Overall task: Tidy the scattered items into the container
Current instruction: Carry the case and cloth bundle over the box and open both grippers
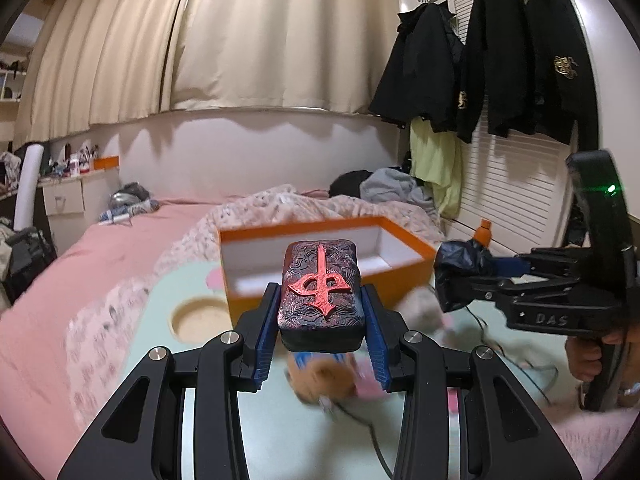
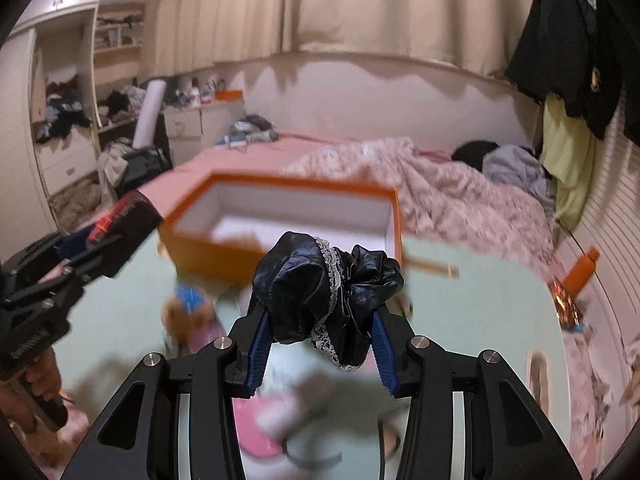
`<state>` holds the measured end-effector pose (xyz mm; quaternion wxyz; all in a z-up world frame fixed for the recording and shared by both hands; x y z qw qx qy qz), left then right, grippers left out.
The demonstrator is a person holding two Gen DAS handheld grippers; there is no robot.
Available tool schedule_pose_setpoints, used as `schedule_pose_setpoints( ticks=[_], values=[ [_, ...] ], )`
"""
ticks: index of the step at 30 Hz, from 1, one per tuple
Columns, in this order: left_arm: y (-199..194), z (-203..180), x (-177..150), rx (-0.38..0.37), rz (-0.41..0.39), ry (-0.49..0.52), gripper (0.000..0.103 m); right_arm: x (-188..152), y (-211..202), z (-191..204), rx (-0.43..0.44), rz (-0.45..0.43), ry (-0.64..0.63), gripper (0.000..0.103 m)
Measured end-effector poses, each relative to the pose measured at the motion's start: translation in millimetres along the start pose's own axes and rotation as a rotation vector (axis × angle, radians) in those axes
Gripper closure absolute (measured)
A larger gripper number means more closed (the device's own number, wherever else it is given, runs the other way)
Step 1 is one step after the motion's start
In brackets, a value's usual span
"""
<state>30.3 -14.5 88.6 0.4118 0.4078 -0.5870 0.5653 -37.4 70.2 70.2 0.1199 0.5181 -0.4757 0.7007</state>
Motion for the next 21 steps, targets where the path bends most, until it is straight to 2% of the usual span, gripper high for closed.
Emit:
schedule_pose_setpoints(
  ticks=[3,6,10,12,13,14,15,17,21],
  values=[
    [28,6,28,-0.006,0.028,-0.011,0.062,34,17,-4,0.020,-0.012,0.008,0.058],
    [64,9,45,-0.025,0.091,-0.034,0.062,56,49,-9,0.060,0.032,0.040,0.058],
    [110,18,40,-0.038,0.205,-0.078,0.062,58,92,-11,0.026,0.109,0.035,0.056],
    [122,20,33,-0.021,0.234,-0.079,0.059,52,107,-12,0.030,0.150,0.025,0.047],
    [123,20,31,-0.003,0.229,-0.075,0.046,49,112,-12,0.046,0.166,0.032,0.044],
    [121,20,30,0.017,0.210,-0.070,0.037,47,114,-14,0.049,0.168,0.043,0.038],
    [117,20,30,0.031,0.176,-0.063,0.024,46,112,-16,0.044,0.157,0.056,0.032],
    [105,20,33,0.045,0.116,-0.056,0.021,48,105,-17,0.025,0.121,0.051,0.022],
    [92,26,41,0.029,0.102,-0.078,0.021,53,82,-19,-0.007,0.064,0.034,0.021]
  ],
)
Point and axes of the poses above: each gripper's, at about its wrist camera, not at the fingertips, and y roughly the way its jaws point, z to its left, x to its top, the point moved 4 cm from there along y, roughly the way its jaws point, and after that the axes turned 6 degrees about x, right-handed, at the moved point
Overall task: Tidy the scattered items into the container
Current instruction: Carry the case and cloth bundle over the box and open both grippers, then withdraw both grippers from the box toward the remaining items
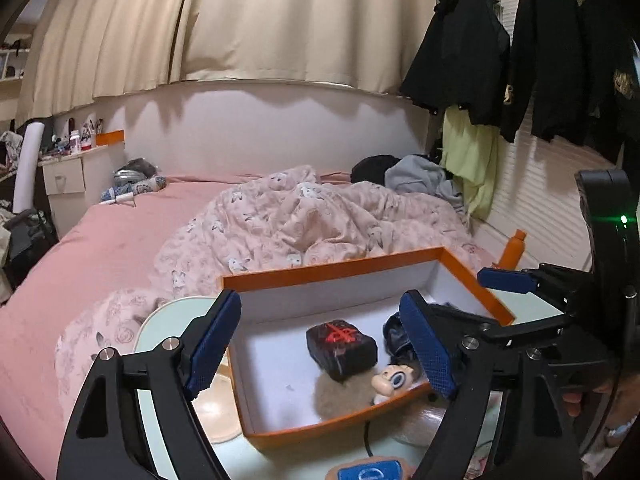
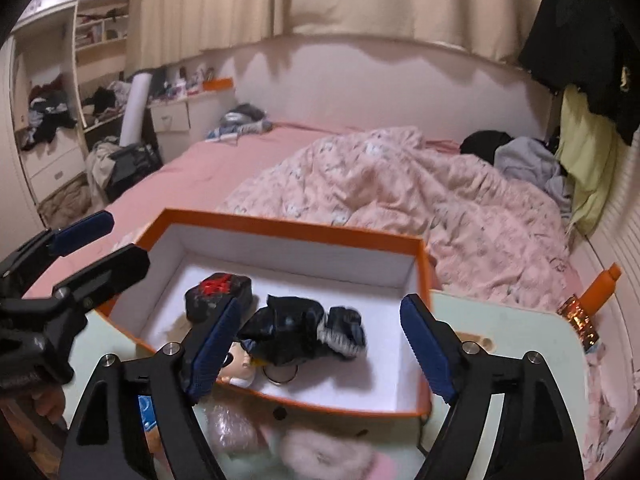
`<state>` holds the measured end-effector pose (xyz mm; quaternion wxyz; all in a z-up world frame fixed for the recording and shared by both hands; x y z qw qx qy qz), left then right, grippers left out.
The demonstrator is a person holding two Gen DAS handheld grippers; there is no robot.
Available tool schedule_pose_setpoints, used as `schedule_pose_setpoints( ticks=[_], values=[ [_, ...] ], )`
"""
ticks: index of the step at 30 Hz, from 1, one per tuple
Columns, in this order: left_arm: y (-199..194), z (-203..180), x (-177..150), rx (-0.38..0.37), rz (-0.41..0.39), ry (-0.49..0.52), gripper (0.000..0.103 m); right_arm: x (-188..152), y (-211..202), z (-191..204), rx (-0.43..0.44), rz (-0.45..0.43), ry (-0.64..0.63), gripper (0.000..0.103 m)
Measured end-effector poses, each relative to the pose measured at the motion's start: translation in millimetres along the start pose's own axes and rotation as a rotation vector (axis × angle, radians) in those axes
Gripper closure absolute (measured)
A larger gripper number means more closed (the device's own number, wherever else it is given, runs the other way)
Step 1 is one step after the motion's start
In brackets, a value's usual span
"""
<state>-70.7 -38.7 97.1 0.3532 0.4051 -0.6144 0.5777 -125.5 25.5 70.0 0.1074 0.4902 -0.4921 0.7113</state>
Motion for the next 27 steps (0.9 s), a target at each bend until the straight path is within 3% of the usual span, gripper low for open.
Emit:
schedule_pose_setpoints(
  ticks=[6,13,16,23,25,27],
  values=[
    [-40,6,-2,-0.058,-0.003,-0.039,0.021,-18,-60,3,0.053,-0.065,0.005,0.018],
    [-81,-12,-67,-0.088,0.077,0.075,0.021,-97,-100,2,0.030,-0.015,-0.023,0.015],
    [-86,-15,-97,-0.067,0.127,0.111,0.021,-129,-102,-5,-0.016,0.039,-0.022,0.015],
    [-66,-17,-141,-0.004,0.252,0.143,0.021,-168,-87,-3,0.005,0.142,-0.012,0.015],
    [-59,-19,-148,0.059,0.240,0.168,0.016,-175,-74,-3,0.004,0.192,-0.005,0.012],
    [-57,-19,-153,0.085,0.219,0.158,0.015,-177,-72,-4,-0.003,0.187,0.001,0.006]
  ],
)
Point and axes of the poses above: each gripper's, at about its wrist camera, not at the fingertips, and y roughly the way its jaws point, z to its left, x to its top, the point moved 4 cm from there along y, roughly the way its jaws point, and after that the axes turned 6 degrees about x, right-handed, at the moved point
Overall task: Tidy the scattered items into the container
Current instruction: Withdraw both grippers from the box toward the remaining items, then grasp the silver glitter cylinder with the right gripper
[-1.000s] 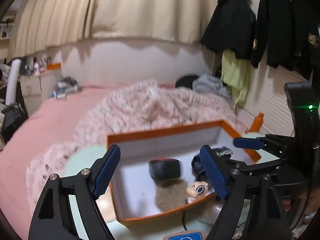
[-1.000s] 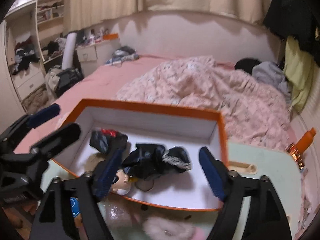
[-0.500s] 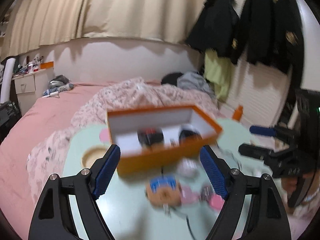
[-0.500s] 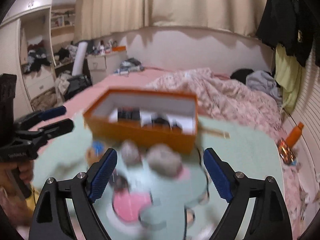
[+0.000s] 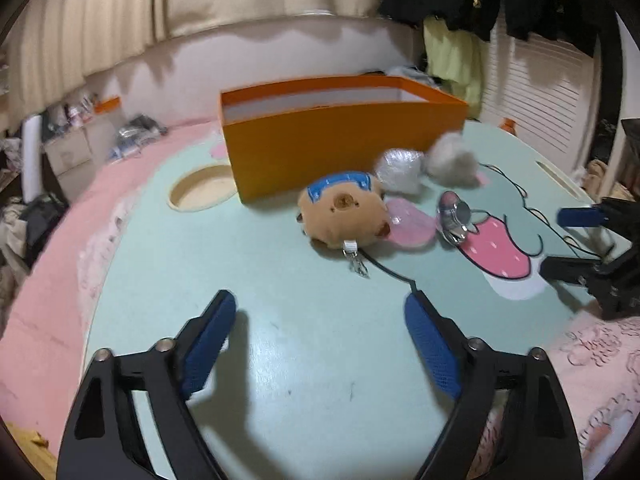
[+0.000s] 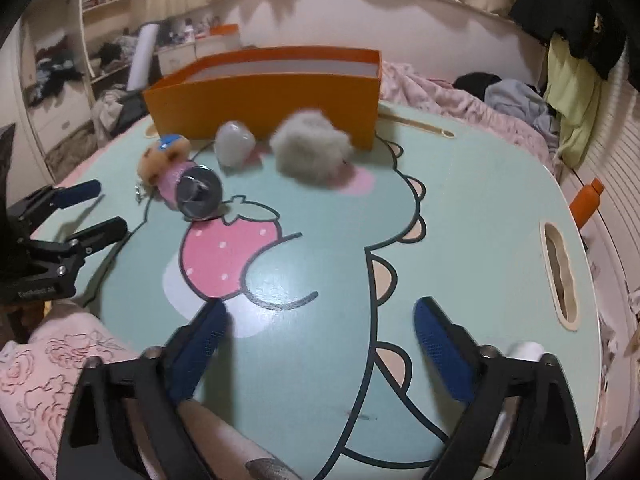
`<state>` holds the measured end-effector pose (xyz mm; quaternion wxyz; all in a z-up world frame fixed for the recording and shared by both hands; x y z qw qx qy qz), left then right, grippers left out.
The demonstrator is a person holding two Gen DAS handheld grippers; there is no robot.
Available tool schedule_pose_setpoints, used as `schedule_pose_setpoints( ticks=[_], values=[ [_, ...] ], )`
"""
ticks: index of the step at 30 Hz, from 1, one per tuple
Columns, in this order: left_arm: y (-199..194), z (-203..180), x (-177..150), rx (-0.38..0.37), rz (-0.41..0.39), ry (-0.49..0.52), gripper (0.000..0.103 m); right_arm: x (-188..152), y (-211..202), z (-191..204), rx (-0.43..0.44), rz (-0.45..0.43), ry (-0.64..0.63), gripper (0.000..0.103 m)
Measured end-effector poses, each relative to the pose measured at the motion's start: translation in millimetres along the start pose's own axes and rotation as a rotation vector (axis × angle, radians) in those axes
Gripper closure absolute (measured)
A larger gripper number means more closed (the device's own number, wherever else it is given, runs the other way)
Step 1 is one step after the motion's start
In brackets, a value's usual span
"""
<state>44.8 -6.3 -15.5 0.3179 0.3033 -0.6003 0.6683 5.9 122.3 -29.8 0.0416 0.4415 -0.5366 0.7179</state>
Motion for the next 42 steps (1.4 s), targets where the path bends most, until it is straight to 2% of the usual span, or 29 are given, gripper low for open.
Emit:
schedule_pose_setpoints(
  ticks=[5,12,13,14,15,17,18,19,20,22,25,26,28,29,32,35,38,42],
  values=[
    [8,1,-4,-0.006,0.005,-0.028,0.015,-5,3,-2,-0.005,-0.007,0.004,0.001],
    [4,1,-5,0.006,-0.008,-0.012,0.015,-6,2,-4,-0.006,-0.010,0.006,0.002],
    [3,0,-4,0.008,-0.009,-0.012,0.015,-7,-1,-4,-0.019,-0.022,0.011,0.007],
    [2,0,-4,0.009,-0.009,-0.012,0.015,-5,-9,-7,-0.054,-0.060,0.022,0.035],
    [2,0,-5,0.008,-0.007,-0.014,0.015,-3,-24,-14,-0.119,-0.111,0.042,0.057],
    [2,1,-3,0.005,-0.004,-0.016,0.015,-7,-71,-47,-0.296,-0.213,0.153,0.054],
    [2,1,-2,0.003,-0.003,-0.016,0.015,-16,-96,-68,-0.360,-0.257,0.242,0.042],
    [2,2,-2,-0.001,-0.001,-0.019,0.015,-26,-116,-88,-0.404,-0.286,0.326,0.035],
    [3,3,-2,-0.007,0.004,-0.026,0.015,-36,-129,-104,-0.433,-0.297,0.386,0.030],
    [4,4,-2,-0.015,0.015,-0.039,0.015,-59,-138,-132,-0.506,-0.260,0.464,0.030],
    [3,1,0,-0.010,0.016,-0.034,0.015,-79,-113,-144,-0.480,-0.147,0.493,0.041],
    [3,-1,1,-0.013,0.016,-0.030,0.015,-89,-99,-148,-0.467,-0.110,0.527,0.050],
    [2,-5,3,-0.005,0.008,-0.007,0.015,-96,-95,-141,-0.494,-0.148,0.518,0.061],
    [0,-7,4,0.001,0.003,0.009,0.015,-96,-93,-136,-0.481,-0.156,0.509,0.079],
    [-1,-7,3,-0.008,0.000,0.014,0.015,-80,-78,-110,-0.444,-0.143,0.378,0.081],
    [1,-2,2,-0.026,0.013,-0.018,0.015,-57,-63,-81,-0.284,-0.151,0.286,0.081],
    [1,1,4,-0.037,0.021,-0.025,0.015,-31,-61,-52,-0.191,-0.188,0.179,0.081],
    [-4,8,13,-0.072,0.018,-0.043,0.015,-1,-62,-28,-0.031,-0.219,0.138,0.081]
  ],
)
Point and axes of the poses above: each gripper's, at about its wrist camera, not at the fingertips, and y roughly the way its jaws point, z to its left, x to its top, the point moved 4 cm from there along y, roughly the way its jaws point, and after that the axes turned 6 degrees about x, right-handed, at the moved point
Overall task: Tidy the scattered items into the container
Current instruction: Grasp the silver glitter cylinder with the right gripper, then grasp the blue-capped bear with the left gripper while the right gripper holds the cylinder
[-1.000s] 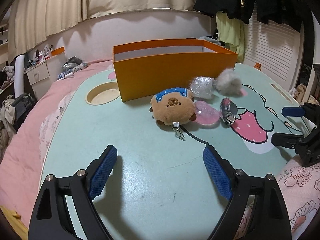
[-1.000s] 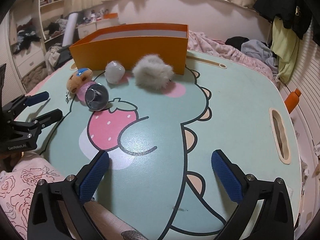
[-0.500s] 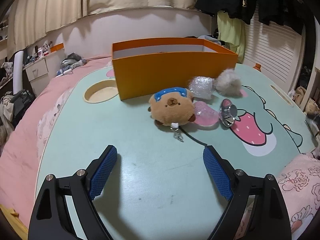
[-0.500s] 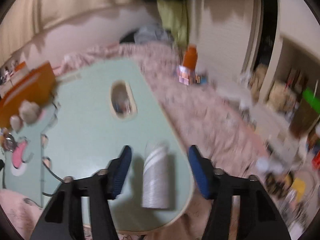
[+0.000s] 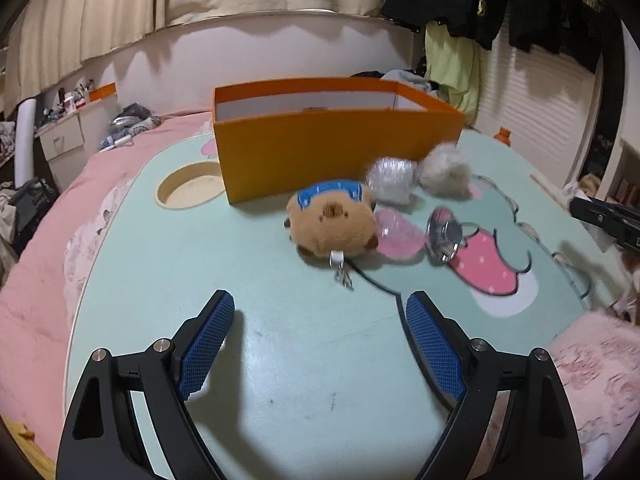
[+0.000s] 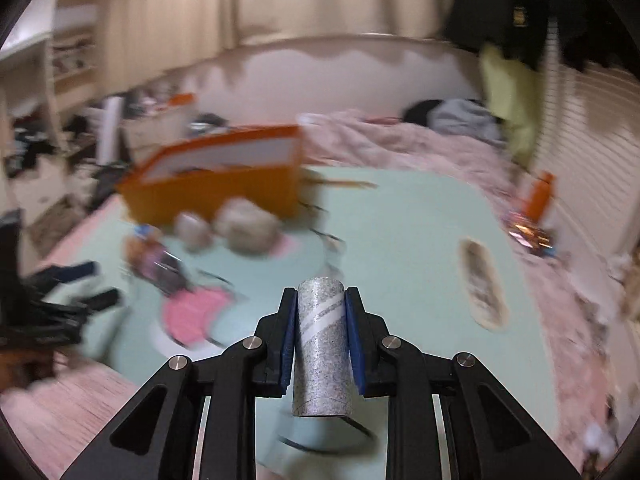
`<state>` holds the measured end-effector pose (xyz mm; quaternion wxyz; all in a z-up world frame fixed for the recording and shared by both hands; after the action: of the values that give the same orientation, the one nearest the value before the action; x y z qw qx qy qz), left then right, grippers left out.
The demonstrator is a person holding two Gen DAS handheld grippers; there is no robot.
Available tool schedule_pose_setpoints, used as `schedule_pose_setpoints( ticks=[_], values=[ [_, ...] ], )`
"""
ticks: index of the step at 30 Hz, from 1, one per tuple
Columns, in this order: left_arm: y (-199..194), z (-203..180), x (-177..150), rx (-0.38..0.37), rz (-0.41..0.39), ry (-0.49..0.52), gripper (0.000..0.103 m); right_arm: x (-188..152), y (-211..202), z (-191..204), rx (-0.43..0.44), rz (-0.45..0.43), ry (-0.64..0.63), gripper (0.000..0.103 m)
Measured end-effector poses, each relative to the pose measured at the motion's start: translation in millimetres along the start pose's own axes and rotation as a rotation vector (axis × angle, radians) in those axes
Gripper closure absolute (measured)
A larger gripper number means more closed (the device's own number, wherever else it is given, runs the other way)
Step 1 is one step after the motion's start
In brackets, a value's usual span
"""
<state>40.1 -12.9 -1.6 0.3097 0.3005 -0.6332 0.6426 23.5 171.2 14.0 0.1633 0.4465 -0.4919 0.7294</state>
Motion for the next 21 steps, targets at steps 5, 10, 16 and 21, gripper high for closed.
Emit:
schedule_pose_setpoints(
  ticks=[5,10,16,21],
  values=[
    [-5,8,24,0.063,-0.055,0.037,0.015,20,33,27,0.072,0.028,-0.055,0.081],
    [6,4,39,0.044,-0.039,0.126,0.015,9,69,39,0.068,0.162,-0.083,0.081],
    [19,-2,51,-0.007,-0.006,0.150,0.016,7,65,30,0.066,0.154,-0.034,0.081],
    [32,-2,59,0.008,0.018,0.161,0.022,6,65,25,0.072,0.160,-0.003,0.081]
  ],
)
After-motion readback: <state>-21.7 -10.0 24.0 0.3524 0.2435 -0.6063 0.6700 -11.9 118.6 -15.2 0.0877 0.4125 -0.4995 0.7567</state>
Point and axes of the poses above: each gripper's, at about its wrist camera, not at the fingertips, and y roughly the way its jaws point, z to its left, x to its top, the point moved 4 cm from there along y, roughly the way its jaws point, and after that the axes turned 6 degrees about x, right-handed, at the moved point
